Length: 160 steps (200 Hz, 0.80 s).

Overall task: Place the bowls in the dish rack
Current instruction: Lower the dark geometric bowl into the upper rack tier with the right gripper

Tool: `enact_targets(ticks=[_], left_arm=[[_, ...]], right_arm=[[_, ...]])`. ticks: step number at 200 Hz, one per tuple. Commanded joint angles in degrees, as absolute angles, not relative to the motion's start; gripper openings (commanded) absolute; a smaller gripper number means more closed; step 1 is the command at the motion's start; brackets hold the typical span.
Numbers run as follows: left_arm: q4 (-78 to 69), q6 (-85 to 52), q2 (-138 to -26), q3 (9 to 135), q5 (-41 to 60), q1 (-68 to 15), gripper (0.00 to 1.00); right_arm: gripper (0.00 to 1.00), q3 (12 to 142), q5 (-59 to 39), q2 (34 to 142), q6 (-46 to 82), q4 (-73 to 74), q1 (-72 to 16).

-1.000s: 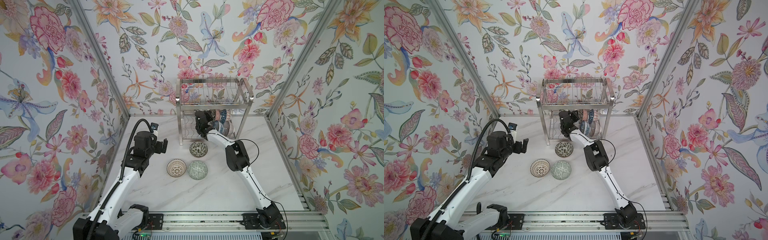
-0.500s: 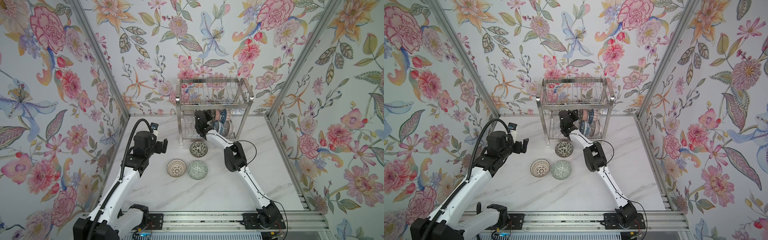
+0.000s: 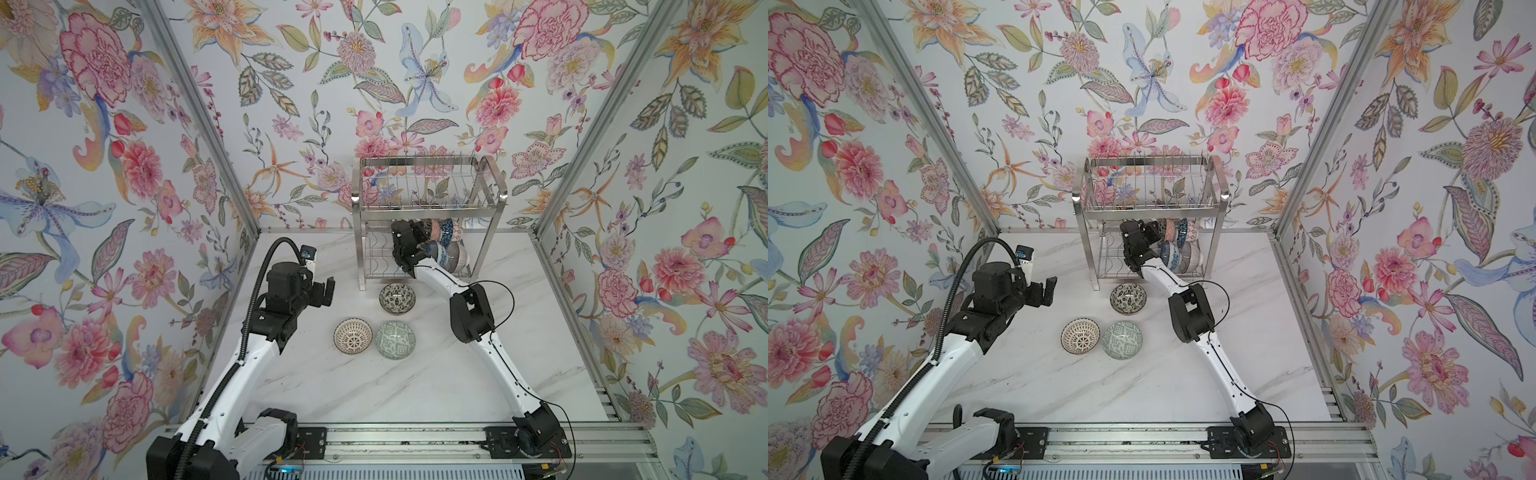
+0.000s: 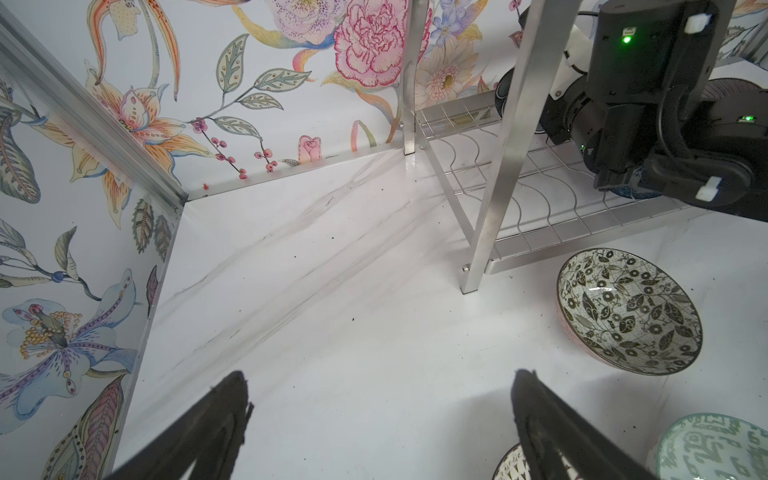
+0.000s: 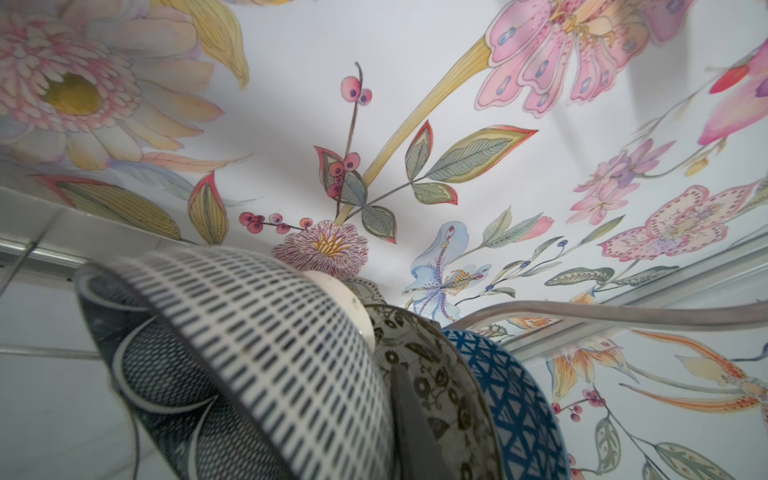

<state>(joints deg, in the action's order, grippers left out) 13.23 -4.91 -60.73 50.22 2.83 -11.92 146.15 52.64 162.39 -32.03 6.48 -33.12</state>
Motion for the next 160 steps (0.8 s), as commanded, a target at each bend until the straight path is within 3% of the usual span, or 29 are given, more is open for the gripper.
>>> enact_targets(ticks=[1, 90, 145, 160], left_arm=[[12.4, -5.1, -59.8, 49.6, 3.7, -11.2, 1.00], [12.3, -5.1, -59.8, 49.6, 4.2, -11.2, 0.99], [12.4, -5.3, -59.7, 49.6, 4.5, -11.2, 0.99], [12.4, -5.3, -59.7, 49.5, 4.6, -11.2, 0.99]], right_arm=[[0.21, 146.6, 51.2, 161.8, -29.2, 1.7, -33.8], [0.40, 139.7, 45.4, 153.5, -22.9, -2.8, -33.9], [0.73, 135.0, 43.3, 148.3, -21.3, -3.5, -34.1], [0.87, 133.1, 43.5, 146.5, -20.9, -3.5, -34.3]])
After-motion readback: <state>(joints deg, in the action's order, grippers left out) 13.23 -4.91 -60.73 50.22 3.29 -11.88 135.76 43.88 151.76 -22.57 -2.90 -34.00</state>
